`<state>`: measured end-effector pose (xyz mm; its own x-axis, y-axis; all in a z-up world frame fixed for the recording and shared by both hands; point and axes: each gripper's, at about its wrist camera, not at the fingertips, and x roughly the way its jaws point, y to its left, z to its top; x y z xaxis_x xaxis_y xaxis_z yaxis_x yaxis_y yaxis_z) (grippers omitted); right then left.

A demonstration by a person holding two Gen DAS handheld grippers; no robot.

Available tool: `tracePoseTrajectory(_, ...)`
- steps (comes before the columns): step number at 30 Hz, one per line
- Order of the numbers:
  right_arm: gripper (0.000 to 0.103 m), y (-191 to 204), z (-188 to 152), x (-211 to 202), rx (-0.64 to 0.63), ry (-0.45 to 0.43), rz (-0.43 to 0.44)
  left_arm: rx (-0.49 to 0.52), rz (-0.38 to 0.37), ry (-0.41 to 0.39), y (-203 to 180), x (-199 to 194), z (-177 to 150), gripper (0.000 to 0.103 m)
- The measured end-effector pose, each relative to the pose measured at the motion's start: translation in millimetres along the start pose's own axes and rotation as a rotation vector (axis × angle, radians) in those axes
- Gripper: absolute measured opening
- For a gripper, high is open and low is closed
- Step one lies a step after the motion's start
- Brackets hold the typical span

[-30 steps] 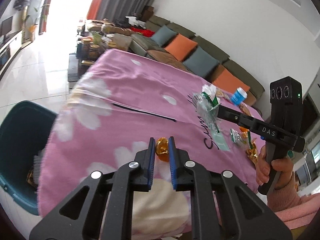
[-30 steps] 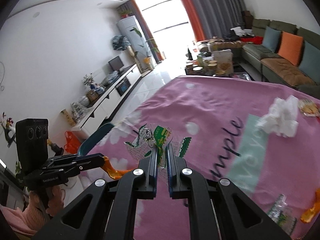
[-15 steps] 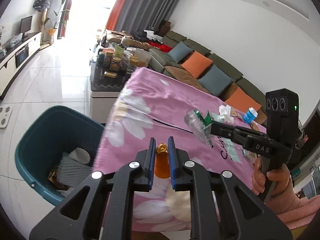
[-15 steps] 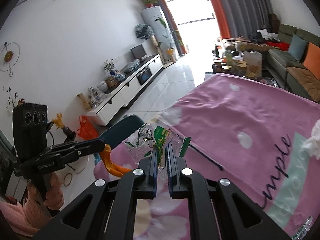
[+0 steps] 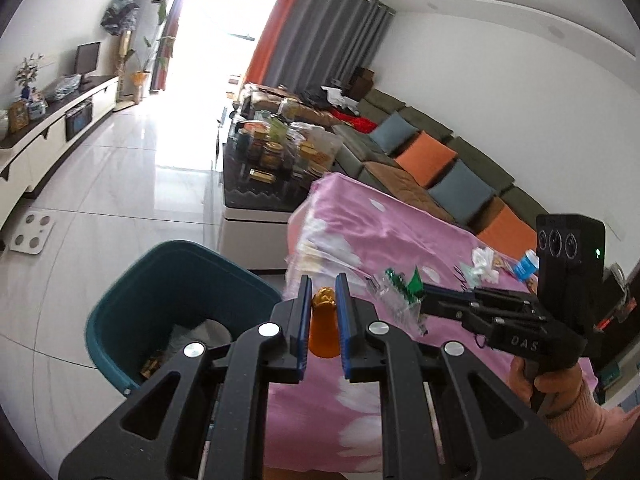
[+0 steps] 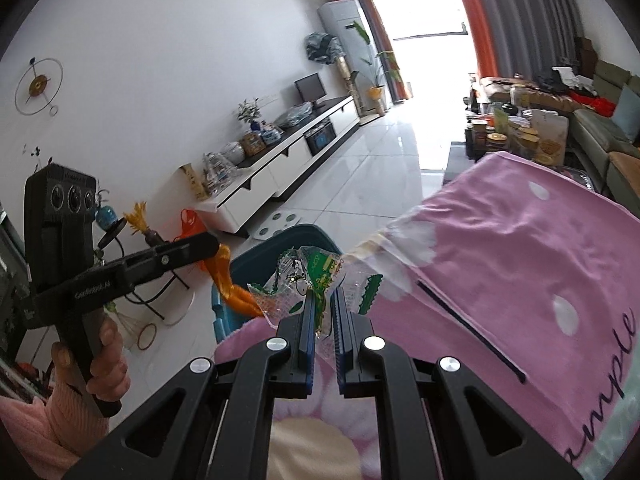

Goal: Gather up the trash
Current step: 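Carry peel and plastic bag over teal bin and open both tools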

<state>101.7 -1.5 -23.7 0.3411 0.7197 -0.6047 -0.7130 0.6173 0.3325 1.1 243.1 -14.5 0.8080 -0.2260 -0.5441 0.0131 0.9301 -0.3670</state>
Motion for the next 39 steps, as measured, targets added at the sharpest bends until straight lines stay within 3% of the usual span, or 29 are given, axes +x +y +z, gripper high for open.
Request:
tracePoseTrajectory(21,0.007,45.0,27.2,91.7,-0.092,0.125,0.04,-0.109,0.137,0.037,73.0,10.4,-5.0,0.012)
tracePoseTrajectory(39,0.01,45.6,23.1,140.6,-0.031,0.243,0.049,-0.191,0.178,0.096,98.7,47.1,-15.2,0.013)
